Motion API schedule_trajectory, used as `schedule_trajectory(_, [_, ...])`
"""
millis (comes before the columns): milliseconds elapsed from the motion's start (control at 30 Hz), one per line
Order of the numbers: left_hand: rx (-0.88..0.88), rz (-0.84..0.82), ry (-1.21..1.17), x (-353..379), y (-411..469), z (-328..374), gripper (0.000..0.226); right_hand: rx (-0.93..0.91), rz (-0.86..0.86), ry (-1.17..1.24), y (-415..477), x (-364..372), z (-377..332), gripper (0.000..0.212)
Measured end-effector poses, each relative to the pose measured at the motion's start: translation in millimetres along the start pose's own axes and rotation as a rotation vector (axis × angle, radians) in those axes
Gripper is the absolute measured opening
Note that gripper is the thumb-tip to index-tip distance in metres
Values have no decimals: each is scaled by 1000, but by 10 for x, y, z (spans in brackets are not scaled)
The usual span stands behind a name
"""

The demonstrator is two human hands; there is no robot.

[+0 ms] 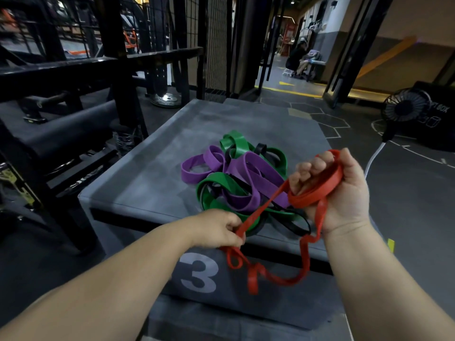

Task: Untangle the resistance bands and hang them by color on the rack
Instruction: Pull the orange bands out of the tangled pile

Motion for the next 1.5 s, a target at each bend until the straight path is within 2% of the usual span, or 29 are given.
schedule_trajectory(133, [15,22,-42,-44,3,-38,6,-41,74,-110,3,-60,32,34])
schedule_trajectory(267, [38,-118,-124,24,-29,-12,32,-84,89,-203,-1,-84,16,38])
schedule_trajectory(367, [-9,-166,43,34,-64,-66,32,-159,93,-208,15,-131,-141,38])
schedule_trajectory(467, [-54,-114,230,4,-51,-114,26,-203,79,-268,16,-167,-303,37])
schedule_trajectory(500, [-40,-97,180,-4,-45,-105,24,-191,79,-318,10,-168,-313,38])
schedule_trajectory(600, [69,-96,-185,-20,-53,5,27,-92,56,-529,-8,-163,-167,43])
schedule_trajectory(733, [155,39,-301,-139,-59,133,30,111,-41,-741,-2,-158,234,27])
schedule_trajectory(900, [208,180,-496,-241,-96,227,17,180,-81,-872,-38,-163,556,31])
schedule_trajectory(1000, [273,185,-421,-244,-132,312,13,239,-98,-865,-70,-136,639,19])
schedule_trajectory(1100, [304,204,-339,-267,-173,380,13,281,-99,-891,-82,-124,661,21])
schedule_trajectory(1167, [318,319,-263,-359,-222,387,10,289,-93,-975,-90,-105,650,23])
schedule_trajectory(1300, [379,600,-76,-524,-320,405,3,304,-144,-1144,-123,-16,631,45])
schedule_trajectory(1400, [372,703,-117,-576,-358,389,17,399,-218,-1055,-167,35,747,45])
schedule_trajectory(1500, [347,683,-101,-593,-359,397,17,511,-217,-878,-219,28,846,32])
Point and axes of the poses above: each hand's wrist, its own y-axis towards the middle knuckle, its own x-axis out of the palm, z = x × y, the point moved 7 cm from there along y, towards the middle knuckle, and after that the axes turned 6 degrees about -z, right-handed, at the moved point
